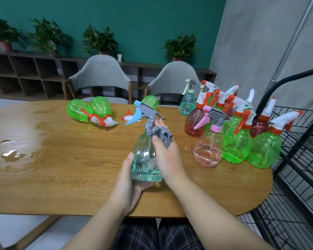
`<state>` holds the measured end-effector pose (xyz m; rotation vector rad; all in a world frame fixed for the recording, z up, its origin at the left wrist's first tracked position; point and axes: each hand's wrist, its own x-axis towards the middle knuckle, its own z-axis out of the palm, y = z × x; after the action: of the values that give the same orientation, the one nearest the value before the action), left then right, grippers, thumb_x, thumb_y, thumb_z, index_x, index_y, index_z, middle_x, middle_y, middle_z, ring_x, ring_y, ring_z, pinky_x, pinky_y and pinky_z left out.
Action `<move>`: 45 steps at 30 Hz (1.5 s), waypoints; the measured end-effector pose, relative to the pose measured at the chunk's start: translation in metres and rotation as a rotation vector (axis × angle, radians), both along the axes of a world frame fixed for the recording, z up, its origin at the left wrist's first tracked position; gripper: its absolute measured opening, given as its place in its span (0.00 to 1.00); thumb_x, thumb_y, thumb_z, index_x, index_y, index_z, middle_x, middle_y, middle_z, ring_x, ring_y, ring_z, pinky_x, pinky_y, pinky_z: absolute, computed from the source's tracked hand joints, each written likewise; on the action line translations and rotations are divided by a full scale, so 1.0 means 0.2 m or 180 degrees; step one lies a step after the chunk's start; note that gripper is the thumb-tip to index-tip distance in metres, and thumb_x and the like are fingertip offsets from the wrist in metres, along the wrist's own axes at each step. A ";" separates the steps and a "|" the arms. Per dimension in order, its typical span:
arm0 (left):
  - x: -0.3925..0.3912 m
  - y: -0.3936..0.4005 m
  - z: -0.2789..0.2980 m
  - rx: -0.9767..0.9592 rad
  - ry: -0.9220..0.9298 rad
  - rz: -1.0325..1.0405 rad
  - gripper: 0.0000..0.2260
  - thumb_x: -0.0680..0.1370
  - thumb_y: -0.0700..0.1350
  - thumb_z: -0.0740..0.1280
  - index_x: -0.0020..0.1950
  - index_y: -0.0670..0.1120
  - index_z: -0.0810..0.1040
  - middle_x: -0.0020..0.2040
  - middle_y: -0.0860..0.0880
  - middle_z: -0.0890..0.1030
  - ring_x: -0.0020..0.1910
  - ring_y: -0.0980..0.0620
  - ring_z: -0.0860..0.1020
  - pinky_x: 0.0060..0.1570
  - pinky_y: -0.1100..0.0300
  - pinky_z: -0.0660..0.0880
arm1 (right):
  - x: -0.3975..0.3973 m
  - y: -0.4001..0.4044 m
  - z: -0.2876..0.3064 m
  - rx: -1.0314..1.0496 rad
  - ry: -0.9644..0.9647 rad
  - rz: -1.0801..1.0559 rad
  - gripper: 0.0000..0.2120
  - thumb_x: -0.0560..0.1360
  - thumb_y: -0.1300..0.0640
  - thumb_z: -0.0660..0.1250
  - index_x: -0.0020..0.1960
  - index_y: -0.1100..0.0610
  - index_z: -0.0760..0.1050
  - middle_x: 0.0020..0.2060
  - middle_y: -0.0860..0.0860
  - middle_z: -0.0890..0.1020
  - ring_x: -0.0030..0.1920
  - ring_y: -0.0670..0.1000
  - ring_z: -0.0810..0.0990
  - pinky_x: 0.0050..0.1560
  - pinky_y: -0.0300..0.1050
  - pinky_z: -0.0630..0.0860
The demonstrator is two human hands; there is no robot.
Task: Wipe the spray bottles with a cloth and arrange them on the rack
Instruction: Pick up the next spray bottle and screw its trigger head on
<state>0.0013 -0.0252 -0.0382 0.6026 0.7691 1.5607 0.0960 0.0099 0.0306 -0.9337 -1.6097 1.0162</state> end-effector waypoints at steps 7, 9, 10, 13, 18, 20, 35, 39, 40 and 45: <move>0.01 -0.01 0.03 -0.0086 0.0211 0.0084 0.20 0.80 0.55 0.55 0.63 0.46 0.77 0.59 0.41 0.82 0.55 0.45 0.81 0.58 0.39 0.75 | 0.03 0.02 -0.13 0.1002 -0.0760 0.0014 0.23 0.71 0.60 0.59 0.64 0.52 0.76 0.65 0.37 0.72 0.73 0.36 0.56 0.71 0.33 0.51; 0.02 -0.01 0.03 -0.0091 0.0228 0.0051 0.18 0.83 0.52 0.52 0.62 0.47 0.77 0.57 0.42 0.83 0.53 0.48 0.83 0.49 0.47 0.80 | 0.04 0.01 -0.15 0.1150 -0.0788 0.0102 0.20 0.69 0.57 0.57 0.57 0.53 0.80 0.62 0.39 0.77 0.73 0.38 0.59 0.72 0.39 0.54; 0.02 0.00 0.03 -0.0096 0.0208 0.0027 0.18 0.84 0.51 0.52 0.63 0.46 0.77 0.56 0.42 0.84 0.52 0.49 0.83 0.45 0.51 0.81 | 0.04 0.01 -0.17 0.1240 -0.0744 0.0146 0.20 0.68 0.56 0.57 0.54 0.53 0.81 0.60 0.40 0.78 0.72 0.39 0.60 0.72 0.43 0.56; 0.01 0.00 0.03 -0.0170 0.0071 -0.0027 0.21 0.83 0.54 0.51 0.64 0.44 0.76 0.53 0.42 0.84 0.49 0.49 0.84 0.39 0.55 0.81 | 0.07 -0.01 -0.20 0.1497 -0.0640 0.0309 0.18 0.65 0.59 0.59 0.50 0.52 0.81 0.56 0.42 0.81 0.71 0.42 0.66 0.72 0.56 0.58; 0.00 0.00 0.02 -0.0196 -0.0041 -0.0084 0.37 0.71 0.69 0.57 0.70 0.44 0.72 0.62 0.40 0.81 0.60 0.45 0.80 0.45 0.53 0.82 | 0.09 -0.02 -0.23 0.1616 -0.0356 0.0635 0.14 0.64 0.62 0.62 0.44 0.50 0.81 0.48 0.49 0.85 0.64 0.46 0.75 0.73 0.55 0.57; -0.01 0.00 0.01 -0.0147 -0.0114 0.0035 0.43 0.65 0.71 0.69 0.71 0.44 0.70 0.63 0.39 0.80 0.61 0.42 0.79 0.48 0.51 0.81 | 0.11 -0.02 -0.24 0.1655 -0.0198 0.0676 0.11 0.66 0.56 0.61 0.41 0.53 0.82 0.46 0.51 0.84 0.59 0.48 0.79 0.71 0.51 0.61; -0.02 0.00 -0.01 -0.0117 -0.0088 -0.0013 0.33 0.68 0.57 0.73 0.66 0.40 0.73 0.58 0.37 0.82 0.49 0.41 0.84 0.39 0.50 0.82 | 0.05 0.08 0.01 -0.1604 0.1713 -0.0314 0.11 0.78 0.54 0.62 0.56 0.60 0.74 0.44 0.57 0.80 0.42 0.57 0.81 0.47 0.55 0.78; -0.01 -0.01 0.00 -0.0074 -0.0115 -0.0024 0.23 0.73 0.52 0.67 0.63 0.41 0.76 0.52 0.41 0.84 0.45 0.46 0.84 0.36 0.52 0.82 | 0.02 0.01 -0.02 -0.0739 0.0660 0.0141 0.13 0.80 0.59 0.60 0.62 0.50 0.76 0.53 0.45 0.83 0.54 0.47 0.82 0.59 0.46 0.77; -0.01 -0.01 0.00 -0.0042 -0.0135 -0.0043 0.23 0.72 0.52 0.65 0.63 0.42 0.76 0.53 0.41 0.84 0.46 0.47 0.84 0.37 0.52 0.82 | 0.02 -0.01 -0.04 -0.0639 0.0657 0.0269 0.16 0.79 0.60 0.61 0.65 0.50 0.75 0.56 0.44 0.82 0.57 0.45 0.80 0.62 0.46 0.75; -0.02 -0.01 0.01 0.0075 -0.0244 -0.0071 0.18 0.79 0.51 0.57 0.63 0.44 0.76 0.55 0.42 0.83 0.48 0.48 0.83 0.41 0.50 0.82 | 0.02 -0.04 -0.11 0.0044 0.0348 0.0212 0.20 0.69 0.56 0.61 0.58 0.46 0.79 0.63 0.39 0.74 0.69 0.35 0.65 0.70 0.39 0.61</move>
<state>-0.0021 -0.0270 -0.0366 0.5635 0.6849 1.5653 0.1008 0.0027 0.0083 -0.8060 -1.5631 1.0821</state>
